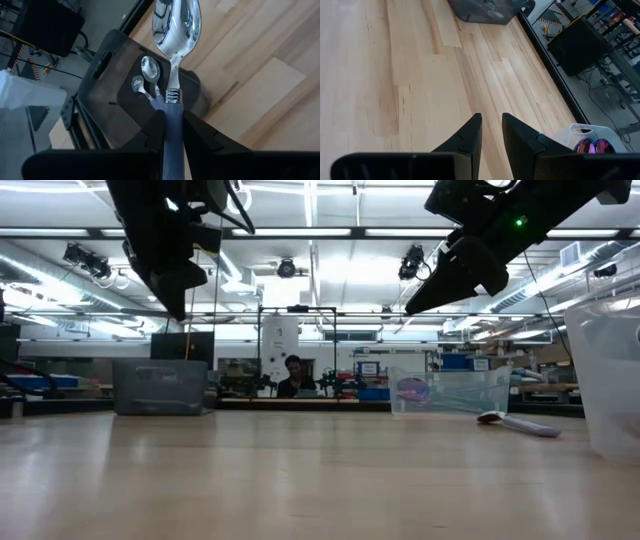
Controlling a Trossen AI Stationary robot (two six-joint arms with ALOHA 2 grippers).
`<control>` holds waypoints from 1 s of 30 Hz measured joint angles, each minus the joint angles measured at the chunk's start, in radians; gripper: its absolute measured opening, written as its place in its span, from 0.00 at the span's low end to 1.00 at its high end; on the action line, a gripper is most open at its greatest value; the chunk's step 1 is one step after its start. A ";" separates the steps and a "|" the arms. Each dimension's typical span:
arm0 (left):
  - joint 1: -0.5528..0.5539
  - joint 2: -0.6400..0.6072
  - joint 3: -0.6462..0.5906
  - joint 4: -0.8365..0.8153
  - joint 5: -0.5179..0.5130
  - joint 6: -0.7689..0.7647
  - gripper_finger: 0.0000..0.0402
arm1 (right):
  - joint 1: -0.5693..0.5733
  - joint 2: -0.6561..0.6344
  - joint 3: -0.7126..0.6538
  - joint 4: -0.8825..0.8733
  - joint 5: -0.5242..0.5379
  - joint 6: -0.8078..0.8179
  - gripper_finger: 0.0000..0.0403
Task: Sort silverware by color (type)
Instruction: Put the purple spoon into the black bin
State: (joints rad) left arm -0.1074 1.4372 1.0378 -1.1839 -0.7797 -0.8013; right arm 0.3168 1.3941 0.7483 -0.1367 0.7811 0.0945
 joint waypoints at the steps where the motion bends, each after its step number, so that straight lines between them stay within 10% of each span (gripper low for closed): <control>1: 0.000 0.000 0.000 -0.001 -0.005 0.000 0.14 | 0.000 0.000 0.000 0.000 0.000 0.000 0.21; 30: 0.217 -0.182 -0.261 0.187 -0.057 0.083 0.14 | -0.002 0.000 0.000 0.004 -0.024 0.008 0.21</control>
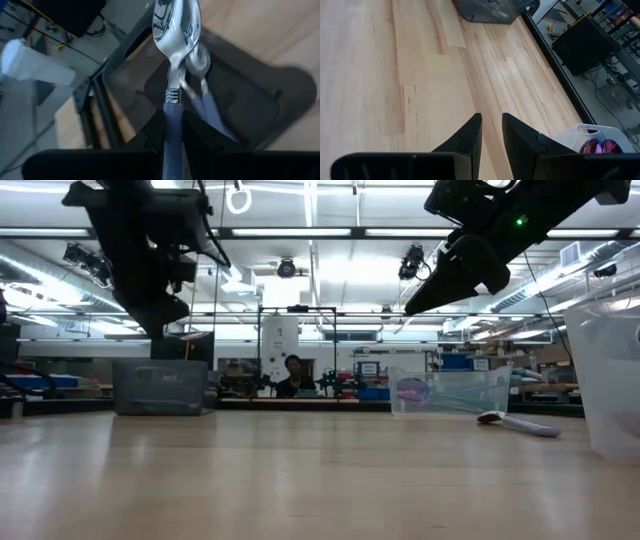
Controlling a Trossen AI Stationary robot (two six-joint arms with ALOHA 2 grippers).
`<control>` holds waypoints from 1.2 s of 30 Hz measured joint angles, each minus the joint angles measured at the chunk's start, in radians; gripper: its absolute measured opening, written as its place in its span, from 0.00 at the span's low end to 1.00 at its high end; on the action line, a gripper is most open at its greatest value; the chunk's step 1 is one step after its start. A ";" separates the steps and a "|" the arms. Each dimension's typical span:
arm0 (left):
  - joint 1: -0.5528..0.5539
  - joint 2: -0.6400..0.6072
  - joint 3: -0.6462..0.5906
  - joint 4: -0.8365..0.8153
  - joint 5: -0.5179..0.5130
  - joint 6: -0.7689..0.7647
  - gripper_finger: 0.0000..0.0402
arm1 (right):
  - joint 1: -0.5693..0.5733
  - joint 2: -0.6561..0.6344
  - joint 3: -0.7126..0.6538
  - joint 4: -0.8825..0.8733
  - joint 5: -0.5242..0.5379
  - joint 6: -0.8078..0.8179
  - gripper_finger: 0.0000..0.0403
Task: Sort silverware by color (type)
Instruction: Put the purple spoon into the black bin
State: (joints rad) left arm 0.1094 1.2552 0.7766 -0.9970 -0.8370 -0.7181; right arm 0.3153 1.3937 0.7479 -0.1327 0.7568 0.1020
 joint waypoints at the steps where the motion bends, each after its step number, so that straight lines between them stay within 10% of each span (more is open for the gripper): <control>1: 0.016 -0.014 -0.014 0.037 0.001 0.012 0.14 | 0.000 0.000 0.000 0.001 0.000 -0.001 0.21; 12: 0.277 -0.045 -0.150 0.438 0.169 0.221 0.14 | -0.003 0.000 0.000 0.006 -0.026 0.003 0.21; 36: 0.410 -0.045 -0.197 0.456 0.278 0.217 0.24 | 0.000 0.000 0.000 -0.023 -0.091 0.054 0.21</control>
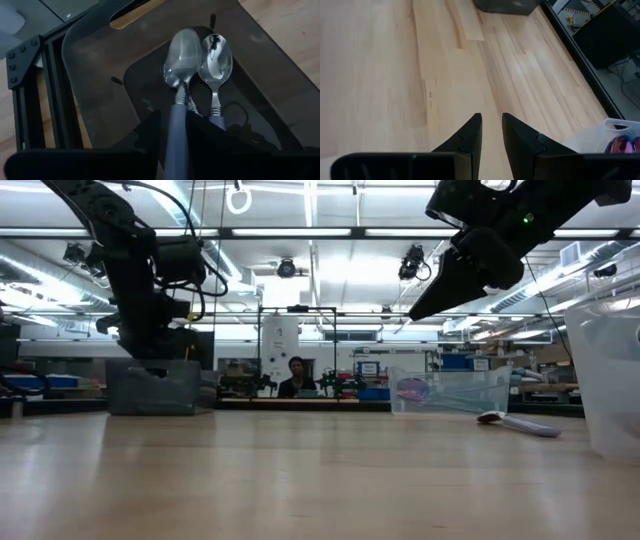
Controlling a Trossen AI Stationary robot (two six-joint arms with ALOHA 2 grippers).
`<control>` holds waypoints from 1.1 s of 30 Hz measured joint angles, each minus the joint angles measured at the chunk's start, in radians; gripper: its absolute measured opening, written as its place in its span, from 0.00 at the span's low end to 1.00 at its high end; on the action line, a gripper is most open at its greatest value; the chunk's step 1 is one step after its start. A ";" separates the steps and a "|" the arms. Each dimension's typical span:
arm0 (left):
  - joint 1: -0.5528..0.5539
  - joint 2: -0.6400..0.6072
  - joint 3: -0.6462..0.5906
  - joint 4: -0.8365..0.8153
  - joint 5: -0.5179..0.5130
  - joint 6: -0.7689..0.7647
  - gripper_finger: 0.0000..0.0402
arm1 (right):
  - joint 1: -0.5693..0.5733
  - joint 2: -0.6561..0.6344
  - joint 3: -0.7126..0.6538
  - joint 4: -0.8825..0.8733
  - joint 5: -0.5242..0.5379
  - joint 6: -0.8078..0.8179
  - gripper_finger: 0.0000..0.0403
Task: Sort silverware by color (type)
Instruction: Put the purple spoon into the black bin
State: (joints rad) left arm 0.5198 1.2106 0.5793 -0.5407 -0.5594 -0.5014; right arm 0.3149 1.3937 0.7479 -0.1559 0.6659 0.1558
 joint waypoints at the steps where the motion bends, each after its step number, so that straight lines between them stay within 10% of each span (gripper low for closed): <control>1: 0.000 0.000 0.000 0.000 0.001 0.013 0.25 | 0.000 0.000 0.000 -0.005 0.000 0.006 0.21; 12: -0.024 0.000 0.104 0.030 0.163 0.205 0.37 | 0.000 0.000 0.000 -0.031 -0.004 0.041 0.21; 33: -0.351 0.000 0.117 0.809 0.249 0.350 0.37 | -0.044 0.000 0.000 -0.129 -0.064 0.274 0.21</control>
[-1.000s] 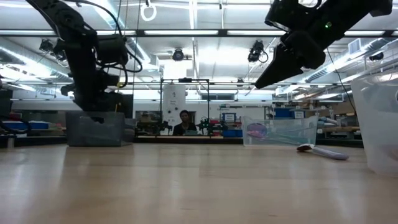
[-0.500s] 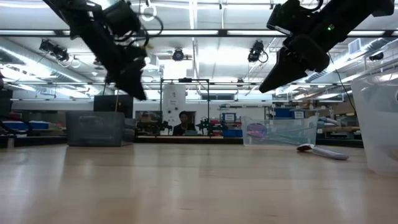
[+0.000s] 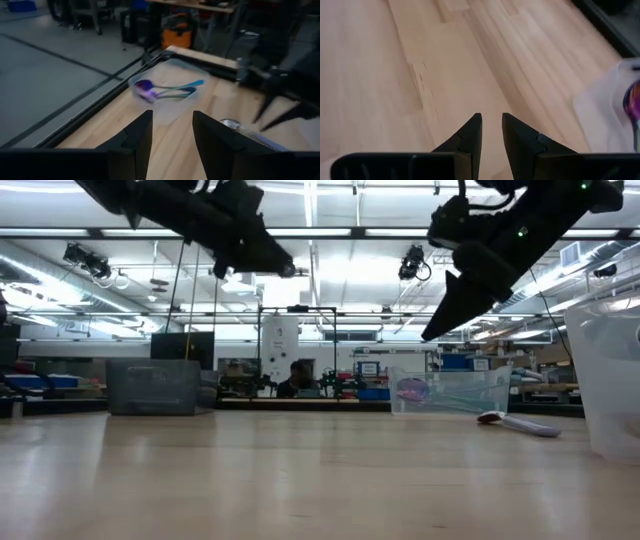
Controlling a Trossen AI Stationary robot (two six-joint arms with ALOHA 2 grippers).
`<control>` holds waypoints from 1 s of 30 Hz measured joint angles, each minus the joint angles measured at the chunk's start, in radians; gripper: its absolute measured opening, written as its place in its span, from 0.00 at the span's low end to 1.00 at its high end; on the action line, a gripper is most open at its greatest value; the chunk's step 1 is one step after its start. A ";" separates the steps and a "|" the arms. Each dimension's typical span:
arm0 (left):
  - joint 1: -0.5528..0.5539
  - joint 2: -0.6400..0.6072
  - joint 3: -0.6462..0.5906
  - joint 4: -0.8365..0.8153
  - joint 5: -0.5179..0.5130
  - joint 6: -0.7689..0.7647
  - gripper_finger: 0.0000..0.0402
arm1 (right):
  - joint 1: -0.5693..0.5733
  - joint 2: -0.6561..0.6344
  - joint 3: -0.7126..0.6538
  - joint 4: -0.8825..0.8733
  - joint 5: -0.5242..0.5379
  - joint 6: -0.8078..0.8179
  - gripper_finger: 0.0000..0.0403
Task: Sort silverware by color (type)
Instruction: Put the purple spoon into the black bin
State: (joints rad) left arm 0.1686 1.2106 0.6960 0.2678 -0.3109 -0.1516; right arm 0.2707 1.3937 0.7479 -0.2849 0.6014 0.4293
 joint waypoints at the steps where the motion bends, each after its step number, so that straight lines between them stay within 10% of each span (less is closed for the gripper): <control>1: -0.009 0.000 0.000 0.010 0.000 0.005 0.37 | -0.005 0.000 0.000 -0.009 -0.005 0.020 0.21; 30: -0.070 0.000 0.001 0.096 0.133 0.057 0.37 | -0.092 0.000 0.000 -0.136 -0.170 0.279 0.21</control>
State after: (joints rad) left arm 0.0986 1.2110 0.6968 0.3637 -0.1783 -0.0945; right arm 0.1787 1.3937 0.7479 -0.4210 0.4313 0.7078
